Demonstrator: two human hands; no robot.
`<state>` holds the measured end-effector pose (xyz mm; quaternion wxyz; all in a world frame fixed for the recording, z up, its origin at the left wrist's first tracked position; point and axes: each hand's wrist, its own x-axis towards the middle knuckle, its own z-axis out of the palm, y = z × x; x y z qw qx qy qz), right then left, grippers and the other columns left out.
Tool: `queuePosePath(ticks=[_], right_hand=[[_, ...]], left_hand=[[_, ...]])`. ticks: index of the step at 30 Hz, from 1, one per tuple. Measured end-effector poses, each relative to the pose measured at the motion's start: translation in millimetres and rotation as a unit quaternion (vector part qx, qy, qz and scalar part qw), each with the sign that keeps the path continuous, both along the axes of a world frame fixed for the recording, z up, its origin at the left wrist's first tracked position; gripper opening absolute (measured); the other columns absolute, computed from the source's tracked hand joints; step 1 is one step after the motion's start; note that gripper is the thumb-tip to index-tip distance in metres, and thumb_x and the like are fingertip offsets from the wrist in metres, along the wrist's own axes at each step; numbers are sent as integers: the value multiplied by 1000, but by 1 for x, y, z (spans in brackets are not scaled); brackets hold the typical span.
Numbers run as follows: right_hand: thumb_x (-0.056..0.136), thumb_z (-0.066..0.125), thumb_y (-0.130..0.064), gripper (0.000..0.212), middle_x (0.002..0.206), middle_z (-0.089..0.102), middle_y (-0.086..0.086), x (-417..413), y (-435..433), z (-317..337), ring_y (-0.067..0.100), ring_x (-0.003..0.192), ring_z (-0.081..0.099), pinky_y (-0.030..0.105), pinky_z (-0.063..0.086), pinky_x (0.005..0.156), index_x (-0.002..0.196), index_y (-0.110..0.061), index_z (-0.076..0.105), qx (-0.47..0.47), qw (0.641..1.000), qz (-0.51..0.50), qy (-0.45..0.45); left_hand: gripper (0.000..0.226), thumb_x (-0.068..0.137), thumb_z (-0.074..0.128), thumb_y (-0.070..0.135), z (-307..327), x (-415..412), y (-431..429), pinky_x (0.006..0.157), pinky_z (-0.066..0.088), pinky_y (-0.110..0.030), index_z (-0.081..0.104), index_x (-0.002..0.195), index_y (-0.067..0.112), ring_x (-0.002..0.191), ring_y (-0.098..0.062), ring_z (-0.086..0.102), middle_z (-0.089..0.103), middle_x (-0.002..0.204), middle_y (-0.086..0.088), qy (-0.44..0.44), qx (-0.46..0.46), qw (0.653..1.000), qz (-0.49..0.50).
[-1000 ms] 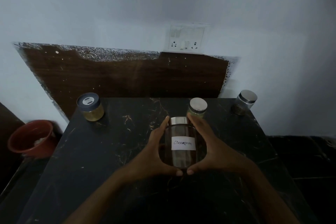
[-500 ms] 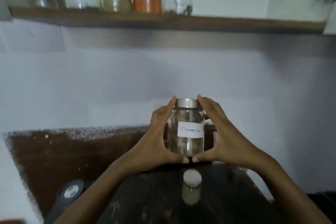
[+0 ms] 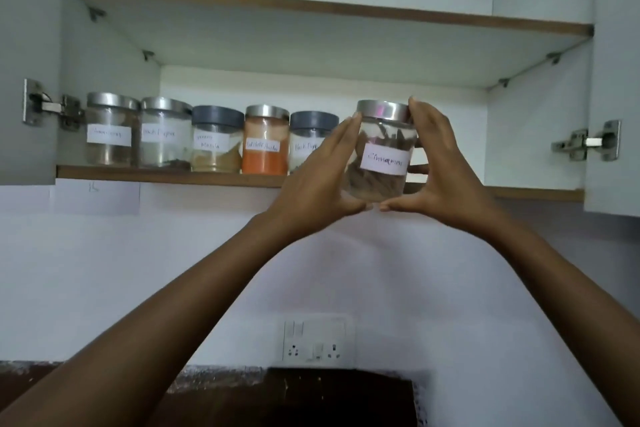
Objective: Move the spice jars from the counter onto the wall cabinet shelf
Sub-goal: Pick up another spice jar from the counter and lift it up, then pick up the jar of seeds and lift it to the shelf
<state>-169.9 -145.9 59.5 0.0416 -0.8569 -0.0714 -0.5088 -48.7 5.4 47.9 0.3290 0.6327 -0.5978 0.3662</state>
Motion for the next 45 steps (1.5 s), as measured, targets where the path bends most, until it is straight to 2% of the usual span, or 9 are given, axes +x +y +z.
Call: queuePosePath(ticks=[4,9,16,21,27,31,34,41,45], right_hand=[[52,90,-23,131,150,8,5,24,-22,30,15,133,27,23,44,96,149,-14,2,-20,999,-14,-48],[51,90,-22,131,150,6,3,56,-45,46,27,133,27,47,42,102,148,-20,2,21,999,-25,-6],[50,90,-17,130,152,4,0,82,-62,47,27,135,23,38,30,110,149,-19,4,38,995,-43,81],[50,88,-10,127,150,8,2,90,-60,49,23,135,23,45,32,109,147,-19,7,60,994,-11,86],[50,87,-7,124,149,8,3,95,-54,48,22,133,24,43,30,110,145,-18,7,65,995,-12,81],[59,82,-5,126,155,-12,0,93,-51,42,21,141,11,25,28,103,147,-23,-5,80,991,-24,102],[62,82,-6,128,153,-21,2,91,-42,24,27,141,11,34,32,106,146,-23,-13,86,992,-41,83],[73,73,-29,96,155,5,6,60,-11,-60,27,140,12,54,26,109,147,-22,13,38,995,-69,-58],[78,58,-45,83,155,11,3,40,10,-126,15,140,12,35,11,108,145,-27,14,74,996,-40,-20]], left_hand=[[85,84,65,33,17,27,-18,113,27,-43,13,149,14,143,-19,18,18,157,-4,-26,-43,994,99],[84,90,53,43,-9,70,-22,117,4,-44,2,150,14,145,-28,-10,-9,158,-10,8,28,974,224],[96,86,51,55,-33,93,-20,117,0,-39,-9,149,13,144,-27,-12,-20,155,-14,-85,59,953,285],[103,83,50,60,-37,98,-22,116,0,-39,-14,147,11,144,-29,-11,-23,153,-17,-116,59,938,323],[102,82,55,53,-38,100,-25,116,1,-40,-8,149,10,145,-30,-7,-17,155,-17,-119,55,937,323],[102,82,56,52,-37,98,-25,116,-2,-41,-8,148,9,144,-30,-11,-18,154,-18,-110,60,938,324],[98,85,54,49,-42,93,-22,116,-5,-44,-9,148,7,143,-30,-18,-20,154,-16,-86,78,947,298],[69,90,40,39,-103,47,-10,117,1,-43,15,149,14,145,-22,-5,5,158,-5,-49,11,995,92],[60,89,44,33,-148,17,-9,116,3,-41,30,145,15,143,-20,14,31,152,-2,-16,-16,1000,15]])
